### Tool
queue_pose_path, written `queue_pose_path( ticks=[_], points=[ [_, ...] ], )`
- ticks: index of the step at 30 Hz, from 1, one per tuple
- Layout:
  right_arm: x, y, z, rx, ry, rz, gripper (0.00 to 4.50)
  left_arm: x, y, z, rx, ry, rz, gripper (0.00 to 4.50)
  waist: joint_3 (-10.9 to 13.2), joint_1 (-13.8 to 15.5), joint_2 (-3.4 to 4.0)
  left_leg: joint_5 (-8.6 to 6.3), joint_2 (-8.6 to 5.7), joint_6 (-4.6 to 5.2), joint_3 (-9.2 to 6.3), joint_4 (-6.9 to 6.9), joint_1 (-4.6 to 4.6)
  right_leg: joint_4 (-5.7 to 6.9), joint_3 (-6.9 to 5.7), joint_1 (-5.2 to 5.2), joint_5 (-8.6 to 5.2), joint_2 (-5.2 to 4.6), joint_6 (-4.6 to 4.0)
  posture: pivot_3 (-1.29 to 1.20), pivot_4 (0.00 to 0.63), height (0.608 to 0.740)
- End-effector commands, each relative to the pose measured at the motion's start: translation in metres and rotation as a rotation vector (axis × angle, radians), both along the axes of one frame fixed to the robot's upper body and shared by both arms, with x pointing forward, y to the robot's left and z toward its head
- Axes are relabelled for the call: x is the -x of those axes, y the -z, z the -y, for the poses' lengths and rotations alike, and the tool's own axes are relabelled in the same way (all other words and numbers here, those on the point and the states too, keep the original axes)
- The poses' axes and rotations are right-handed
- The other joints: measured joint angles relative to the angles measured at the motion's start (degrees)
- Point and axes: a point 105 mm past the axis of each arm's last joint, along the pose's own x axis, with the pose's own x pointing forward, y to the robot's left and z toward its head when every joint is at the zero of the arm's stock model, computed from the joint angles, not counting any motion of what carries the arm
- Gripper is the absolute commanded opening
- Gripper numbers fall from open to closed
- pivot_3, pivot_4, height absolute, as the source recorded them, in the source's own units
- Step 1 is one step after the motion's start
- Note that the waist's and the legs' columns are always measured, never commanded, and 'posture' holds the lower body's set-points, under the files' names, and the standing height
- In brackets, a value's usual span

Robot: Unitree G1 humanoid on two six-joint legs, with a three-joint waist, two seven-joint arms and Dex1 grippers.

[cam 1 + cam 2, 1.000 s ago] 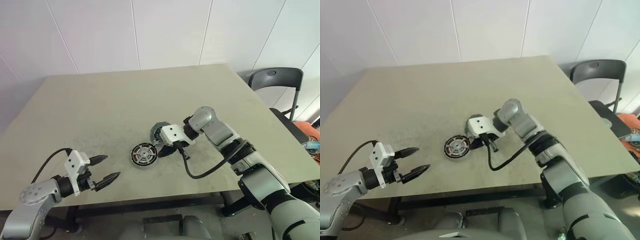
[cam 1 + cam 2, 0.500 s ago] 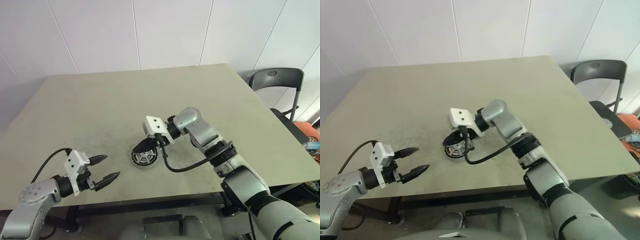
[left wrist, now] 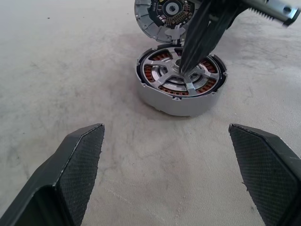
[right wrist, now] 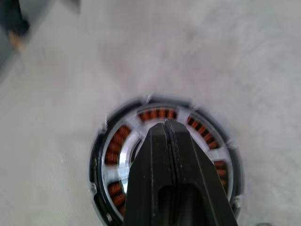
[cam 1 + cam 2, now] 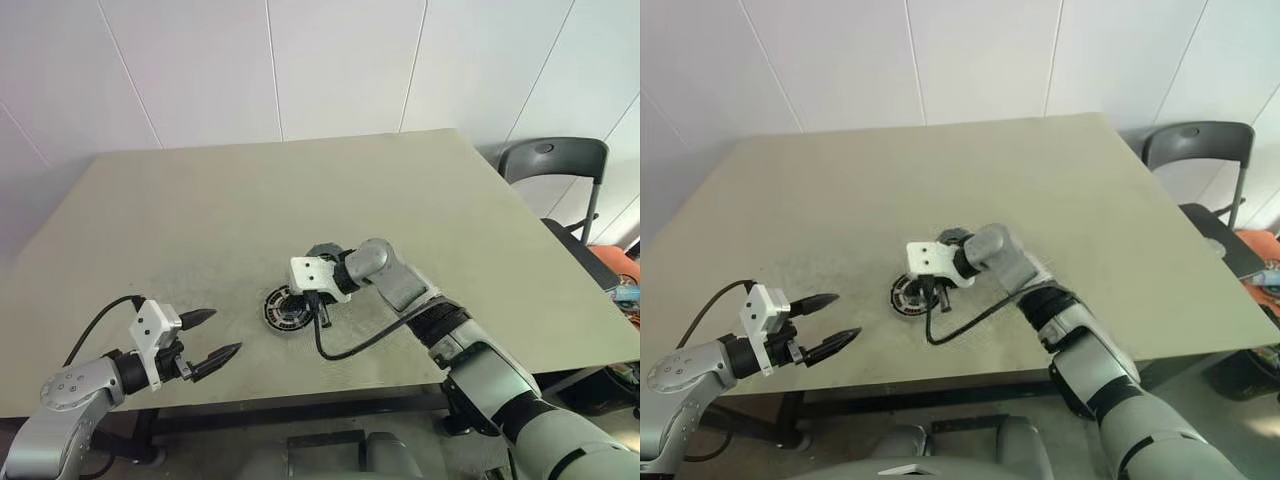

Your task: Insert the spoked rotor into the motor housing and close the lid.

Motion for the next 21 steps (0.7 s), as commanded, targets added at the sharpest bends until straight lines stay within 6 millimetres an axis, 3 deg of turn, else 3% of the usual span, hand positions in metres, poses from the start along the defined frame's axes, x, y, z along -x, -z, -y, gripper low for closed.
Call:
queue_pose_path(
  ticks=[1, 3, 6, 9, 14, 20, 21],
  points=[
    [-0.001, -0.047, 0.009, -0.167, 0.044, -0.064, 0.01, -0.002, -0.007, 0.000, -0.008, 0.011, 0.035, 4.50, 0.00, 0.03, 0.00, 0.00, 0.00, 0.00, 0.00, -0.02, 0.00, -0.01, 0.00, -0.01, 0.01, 0.00, 0.01, 0.00, 0.000, 0.740],
    [-0.001, -0.055, 0.020, -0.188, 0.076, -0.090, 0.01, -0.002, -0.006, -0.001, -0.008, 0.010, 0.034, 4.50, 0.00, 0.10, 0.00, 0.00, 0.00, 0.00, -0.01, -0.04, -0.06, -0.03, 0.00, -0.06, 0.01, 0.00, 0.02, 0.00, 0.000, 0.740],
    [-0.003, -0.055, 0.052, -0.163, 0.132, -0.135, 0.01, -0.001, -0.002, -0.003, -0.006, 0.009, 0.029, 4.50, -0.01, 0.39, -0.01, -0.01, -0.01, 0.00, 0.01, -0.05, -0.14, -0.11, -0.01, -0.08, 0.01, -0.02, 0.02, 0.00, 0.000, 0.740],
    [0.003, -0.048, 0.067, -0.093, 0.125, -0.132, 0.59, 0.000, 0.002, -0.003, -0.003, 0.011, 0.024, 4.50, 0.00, 0.36, -0.01, -0.01, -0.01, 0.01, 0.05, -0.04, -0.16, -0.15, -0.01, -0.09, -0.04, -0.04, 0.05, 0.00, 0.000, 0.740],
    [0.021, -0.032, 0.068, 0.125, -0.080, -0.021, 2.32, -0.003, 0.007, -0.004, -0.004, 0.021, 0.025, 4.50, 0.02, -0.24, 0.03, -0.01, 0.05, 0.01, 0.12, -0.05, -0.13, -0.11, 0.00, -0.12, -0.15, -0.02, 0.24, 0.00, 0.000, 0.740],
    [0.015, -0.032, 0.041, 0.306, -0.359, 0.292, 4.35, -0.003, 0.009, -0.004, 0.001, 0.025, 0.026, 4.50, 0.03, -0.12, 0.04, -0.01, 0.05, 0.01, 0.11, -0.02, -0.13, -0.11, 0.00, -0.11, -0.14, -0.02, 0.26, 0.00, 0.000, 0.740],
    [0.015, -0.030, 0.036, 0.344, -0.428, 0.351, 4.45, -0.003, 0.009, -0.005, 0.013, 0.022, 0.018, 4.50, 0.03, -0.15, 0.04, -0.01, 0.05, 0.01, 0.10, -0.03, -0.13, -0.11, 0.00, -0.11, -0.13, -0.01, 0.26, 0.00, 0.000, 0.740]
  ],
)
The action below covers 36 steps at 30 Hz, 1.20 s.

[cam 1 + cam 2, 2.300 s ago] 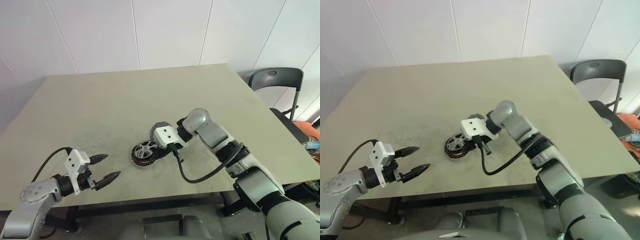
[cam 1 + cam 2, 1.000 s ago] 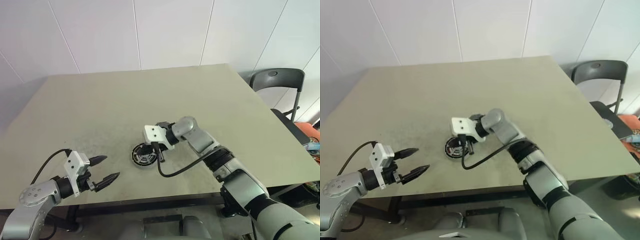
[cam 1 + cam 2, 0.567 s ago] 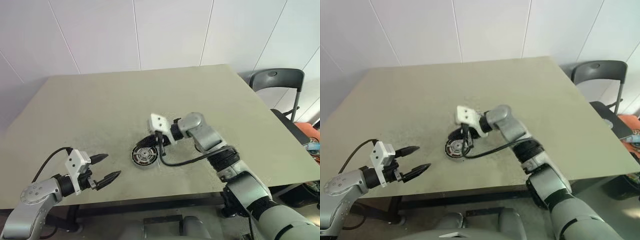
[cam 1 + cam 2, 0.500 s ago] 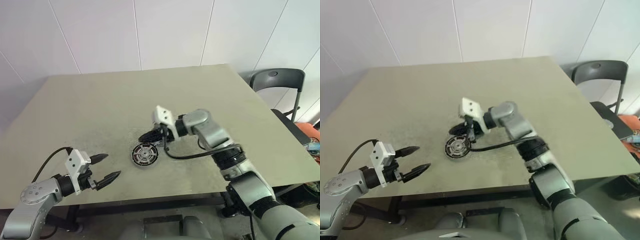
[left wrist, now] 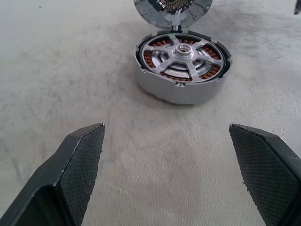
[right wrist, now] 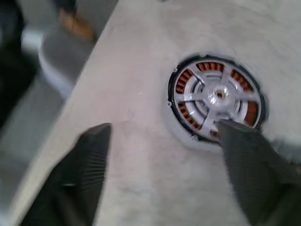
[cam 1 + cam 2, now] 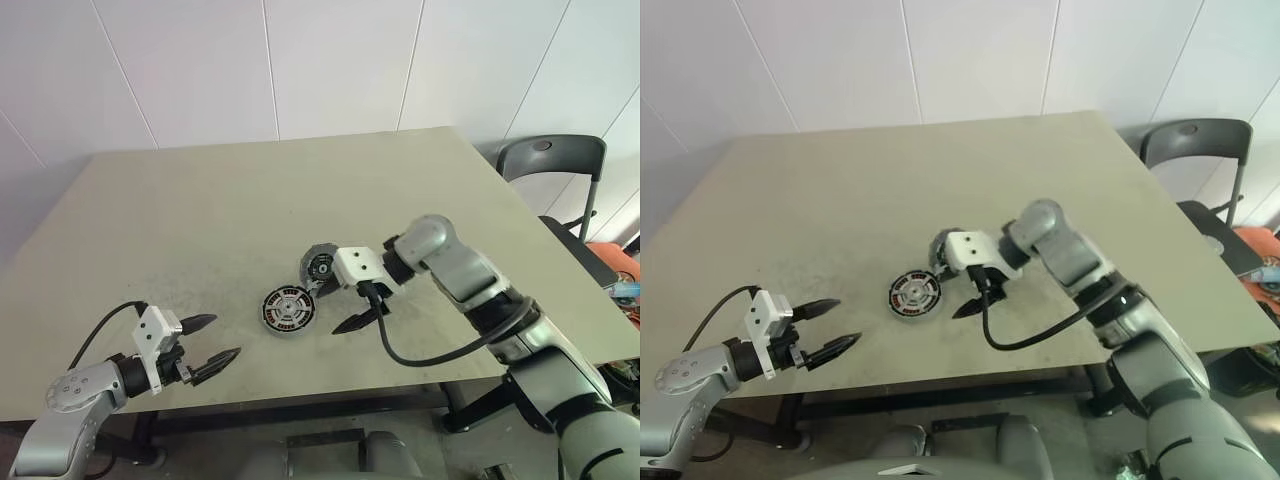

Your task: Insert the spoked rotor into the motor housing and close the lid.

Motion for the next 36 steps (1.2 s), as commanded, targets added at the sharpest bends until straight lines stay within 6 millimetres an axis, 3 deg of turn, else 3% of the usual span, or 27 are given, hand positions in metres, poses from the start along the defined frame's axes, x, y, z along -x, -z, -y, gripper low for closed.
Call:
queue_pose_path(
  ticks=[1, 8, 14, 18, 28, 33, 36],
  points=[
    [-0.004, -0.003, -0.017, 0.085, -0.228, 0.206, 4.45, -0.003, -0.006, 0.000, 0.013, 0.005, 0.026, 4.50, 0.00, -0.02, 0.00, 0.00, 0.00, 0.00, 0.00, -0.01, 0.03, 0.00, 0.00, 0.00, 0.03, 0.00, 0.05, 0.00, 0.000, 0.740],
    [-0.010, 0.017, -0.027, 0.222, -0.403, 0.306, 4.45, 0.001, -0.011, 0.003, 0.010, 0.029, 0.132, 4.50, -0.02, 0.09, -0.03, 0.00, -0.02, -0.01, -0.05, -0.05, 0.01, 0.01, 0.00, -0.01, 0.25, 0.01, -0.07, 0.00, 0.000, 0.740],
    [-0.016, 0.027, -0.027, 0.269, -0.433, 0.340, 4.45, 0.003, -0.012, 0.002, -0.002, 0.022, 0.156, 4.50, -0.01, -0.03, 0.00, 0.00, 0.01, -0.01, -0.05, -0.05, 0.08, 0.10, 0.00, -0.01, 0.16, 0.06, -0.25, 0.00, 0.000, 0.740],
    [-0.018, 0.033, -0.029, 0.290, -0.423, 0.340, 3.59, 0.003, -0.013, 0.004, -0.006, 0.021, 0.159, 4.50, -0.01, -0.03, 0.00, 0.00, 0.02, -0.01, -0.07, -0.05, 0.10, 0.12, 0.01, 0.00, 0.16, 0.08, -0.25, 0.00, 0.000, 0.740],
    [-0.015, 0.038, -0.034, 0.291, -0.356, 0.286, 0.10, -0.002, -0.017, 0.004, -0.007, 0.014, 0.161, 4.50, -0.03, 0.03, -0.01, 0.00, 0.05, -0.01, -0.08, -0.05, 0.27, 0.13, 0.01, 0.15, 0.15, 0.13, -0.26, 0.00, 0.000, 0.740],
    [-0.030, 0.035, -0.044, 0.235, -0.087, 0.321, 0.04, -0.004, -0.017, 0.006, -0.005, 0.014, 0.160, 4.50, -0.05, -0.18, -0.04, 0.00, 0.53, -0.01, -0.01, -0.07, 0.36, 0.13, 0.10, 0.11, 0.19, 0.64, -0.34, 0.00, 0.000, 0.740],
    [-0.015, 0.032, -0.048, 0.252, -0.056, 0.202, 0.04, -0.004, -0.017, 0.007, -0.005, 0.010, 0.158, 4.50, 0.00, -0.07, 0.04, 0.00, 0.80, -0.01, -0.13, -0.08, 0.47, 0.17, 0.10, 0.08, 0.39, 1.04, -0.76, 0.00, 0.000, 0.740]
  ],
)
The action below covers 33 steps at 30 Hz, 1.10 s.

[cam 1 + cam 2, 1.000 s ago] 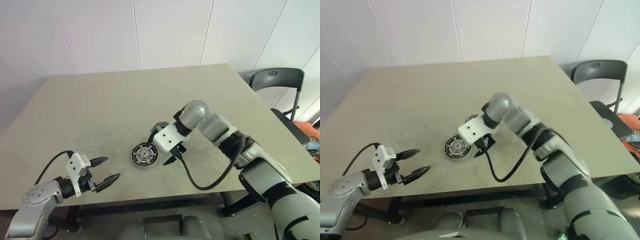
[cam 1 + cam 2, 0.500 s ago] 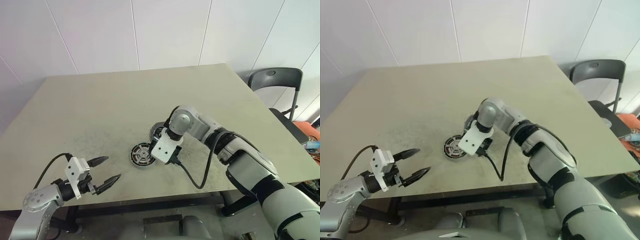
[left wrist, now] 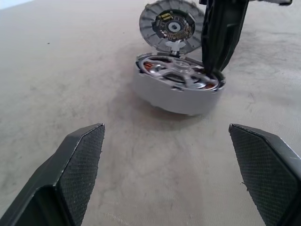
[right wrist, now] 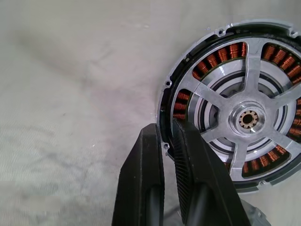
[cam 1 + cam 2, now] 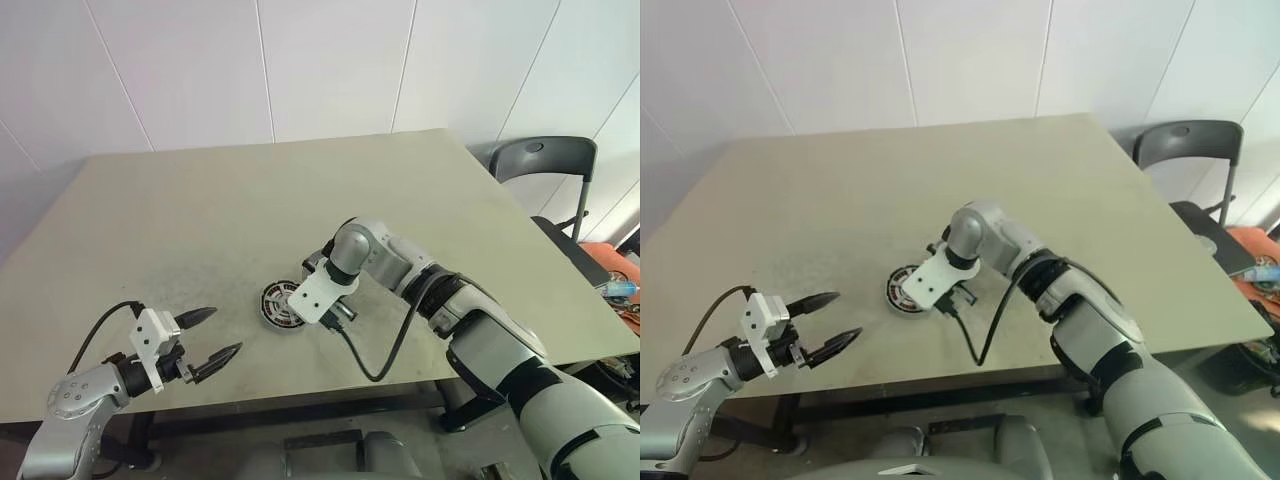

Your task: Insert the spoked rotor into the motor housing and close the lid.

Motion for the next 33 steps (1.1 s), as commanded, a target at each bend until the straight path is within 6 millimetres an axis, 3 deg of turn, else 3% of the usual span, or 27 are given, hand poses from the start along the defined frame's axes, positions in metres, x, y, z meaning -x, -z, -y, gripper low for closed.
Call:
queue_pose_path(
  ticks=[1, 10, 19, 23, 24, 26, 29, 31, 33],
  points=[
    [0.007, -0.014, -0.010, -0.017, 0.063, -0.049, 0.04, -0.003, -0.011, 0.004, -0.013, 0.014, 0.043, 4.50, 0.04, 0.11, 0.06, 0.00, 0.04, 0.00, -0.03, 0.02, 0.03, 0.01, 0.00, 0.00, 0.04, 0.07, -0.08, 0.00, 0.000, 0.740],
    [0.023, -0.026, -0.021, -0.022, 0.118, -0.140, 0.04, -0.003, -0.010, 0.008, -0.017, 0.010, 0.040, 4.50, 0.03, 0.13, 0.05, 0.03, 0.06, -0.05, 0.00, 0.07, -0.49, -0.07, 0.02, -0.47, 0.27, 0.10, -0.12, 0.00, 0.000, 0.740],
    [0.028, -0.046, -0.024, -0.055, 0.096, -0.122, 2.93, -0.004, -0.008, 0.006, -0.025, 0.008, 0.034, 4.50, 0.04, 0.13, 0.06, 0.03, 0.06, -0.06, 0.02, 0.02, -0.53, -0.07, 0.02, -0.53, 0.13, 0.10, -0.06, 0.00, 0.000, 0.740],
    [0.030, -0.086, -0.035, -0.216, 0.128, -0.174, 4.24, -0.005, -0.010, 0.009, -0.026, 0.011, 0.038, 4.50, 0.04, 0.11, 0.06, 0.03, 0.07, -0.06, 0.01, 0.05, -0.50, -0.04, 0.02, -0.51, 0.11, 0.11, -0.08, 0.00, 0.000, 0.740],
    [0.028, -0.095, -0.034, -0.255, 0.149, -0.187, 4.47, -0.005, -0.010, 0.009, -0.025, 0.011, 0.039, 4.50, 0.04, 0.12, 0.06, 0.03, 0.07, -0.06, 0.01, 0.04, -0.50, -0.04, 0.02, -0.52, 0.12, 0.11, -0.08, 0.00, 0.000, 0.740],
    [0.018, -0.117, -0.030, -0.364, 0.231, -0.227, 4.47, -0.005, -0.011, 0.009, -0.024, 0.010, 0.040, 4.50, 0.04, 0.15, 0.06, 0.03, 0.07, -0.06, 0.00, 0.04, -0.50, -0.04, 0.02, -0.52, 0.12, 0.11, -0.08, 0.00, 0.000, 0.740],
    [-0.006, -0.142, -0.009, -0.525, 0.417, -0.288, 4.47, -0.004, -0.010, 0.008, -0.025, 0.004, 0.039, 4.50, 0.02, 0.42, 0.04, 0.03, 0.06, -0.07, 0.01, 0.04, -0.53, -0.08, 0.02, -0.52, 0.15, 0.10, -0.14, 0.00, 0.000, 0.740],
    [-0.023, -0.145, 0.004, -0.593, 0.537, -0.294, 4.47, -0.004, -0.011, 0.007, -0.026, 0.001, 0.038, 4.50, 0.00, 0.49, 0.00, 0.03, 0.05, -0.07, 0.01, 0.04, -0.53, -0.12, 0.02, -0.49, 0.15, 0.08, -0.16, 0.00, 0.000, 0.740],
    [-0.041, -0.133, 0.032, -0.617, 0.680, -0.288, 4.47, -0.004, -0.011, 0.007, -0.026, 0.001, 0.038, 4.50, 0.00, 0.42, 0.00, 0.03, 0.05, -0.07, 0.05, 0.05, -0.53, -0.13, 0.02, -0.49, 0.14, 0.07, -0.17, 0.00, 0.000, 0.740]
  ],
)
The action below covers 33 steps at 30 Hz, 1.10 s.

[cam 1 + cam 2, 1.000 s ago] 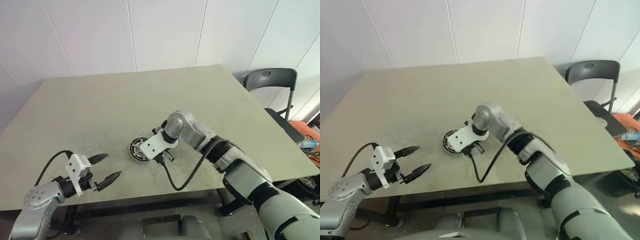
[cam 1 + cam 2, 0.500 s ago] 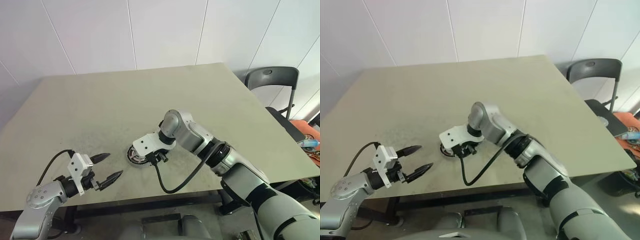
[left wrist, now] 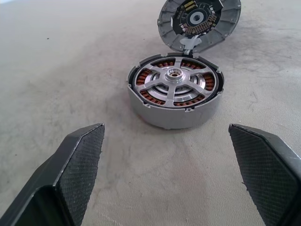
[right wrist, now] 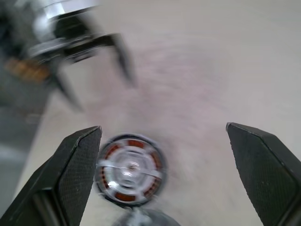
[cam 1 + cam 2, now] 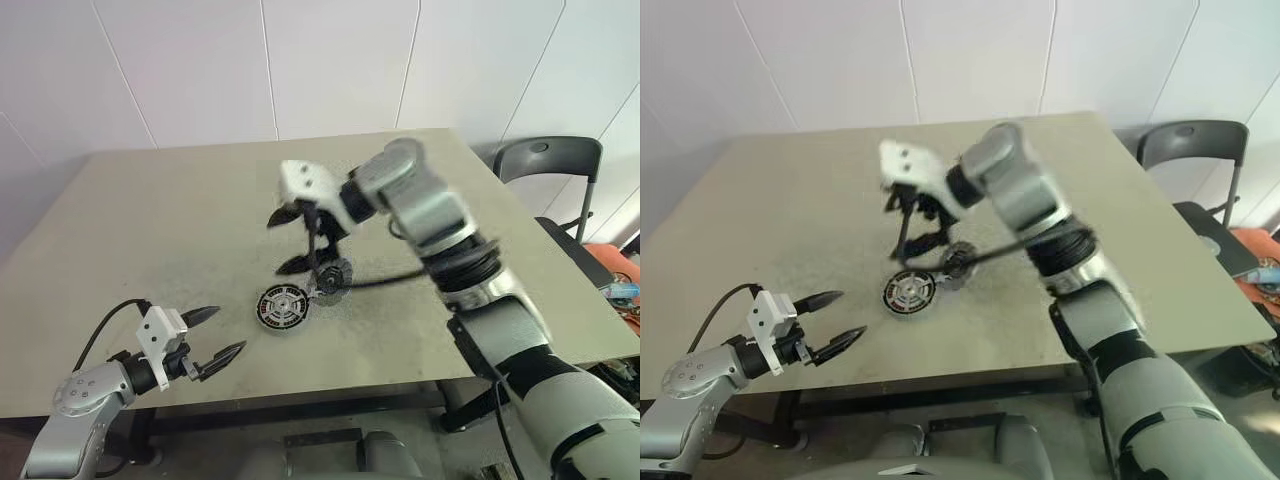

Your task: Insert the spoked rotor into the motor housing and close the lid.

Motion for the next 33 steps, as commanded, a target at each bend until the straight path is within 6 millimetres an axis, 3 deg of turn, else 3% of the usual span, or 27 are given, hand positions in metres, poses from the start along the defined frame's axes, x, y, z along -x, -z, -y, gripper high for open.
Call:
queue_pose_path(
  ticks=[1, 4, 6, 11, 17, 21, 24, 33],
  points=[
    [-0.030, 0.010, 0.043, -0.062, 0.246, -0.056, 4.47, -0.003, -0.012, 0.003, -0.010, 0.015, 0.045, 4.50, -0.01, -0.02, -0.01, 0.00, 0.00, 0.00, 0.01, 0.00, 0.01, -0.01, 0.00, 0.00, -0.01, 0.00, 0.00, 0.00, 0.000, 0.740],
    [-0.038, 0.030, 0.069, -0.031, 0.324, -0.067, 4.47, -0.004, -0.014, 0.002, -0.012, 0.017, 0.045, 4.50, 0.02, -0.17, 0.03, 0.00, 0.00, 0.00, 0.03, -0.02, -0.01, -0.04, 0.01, 0.00, 0.00, 0.00, -0.01, 0.00, 0.000, 0.740],
    [-0.044, 0.046, 0.091, 0.011, 0.391, -0.065, 3.89, 0.002, -0.013, 0.005, 0.035, 0.067, -0.047, 4.50, 0.04, -0.44, 0.05, 0.00, 0.00, 0.01, 0.07, -0.05, -0.05, -0.04, 0.05, -0.05, 0.00, -0.01, -0.01, 0.00, 0.000, 0.740],
    [-0.049, 0.069, 0.124, 0.117, 0.451, -0.018, 2.20, -0.004, -0.017, -0.004, 0.000, 0.034, 0.001, 4.50, 0.14, -0.49, 0.22, 0.00, 0.01, 0.01, 0.18, -0.06, -0.02, -0.04, 0.14, -0.08, -0.02, 0.00, 0.03, 0.00, 0.000, 0.740],
    [-0.038, 0.103, 0.135, 0.213, 0.373, -0.039, 0.15, -0.002, -0.013, -0.010, -0.005, 0.018, 0.008, 4.50, 0.13, -0.33, 0.20, 0.01, 0.01, 0.02, 0.18, 0.01, 0.00, -0.06, 0.14, 0.01, -0.04, 0.00, 0.07, 0.00, 0.000, 0.740],
    [-0.021, 0.123, 0.133, 0.261, 0.276, -0.073, 0.07, -0.002, -0.014, -0.014, 0.002, -0.014, 0.019, 4.50, 0.13, -0.31, 0.20, 0.00, 0.01, 0.02, 0.18, 0.00, 0.00, -0.07, 0.14, 0.02, -0.03, -0.01, 0.05, 0.00, 0.000, 0.740],
    [-0.013, 0.124, 0.123, 0.241, 0.230, -0.095, 0.07, -0.002, -0.014, -0.015, 0.000, -0.020, 0.021, 4.50, 0.14, -0.33, 0.20, 0.01, 0.01, 0.02, 0.18, 0.02, 0.01, -0.05, 0.14, 0.02, -0.03, 0.00, 0.05, 0.00, 0.000, 0.740],
    [0.000, 0.096, 0.069, 0.082, 0.098, -0.084, 0.07, -0.004, -0.016, -0.013, -0.005, -0.017, 0.028, 4.50, 0.12, -0.14, 0.18, 0.01, 0.02, 0.02, 0.16, 0.04, 0.03, -0.02, 0.14, 0.04, -0.03, 0.01, 0.07, 0.00, 0.000, 0.740]
  ],
)
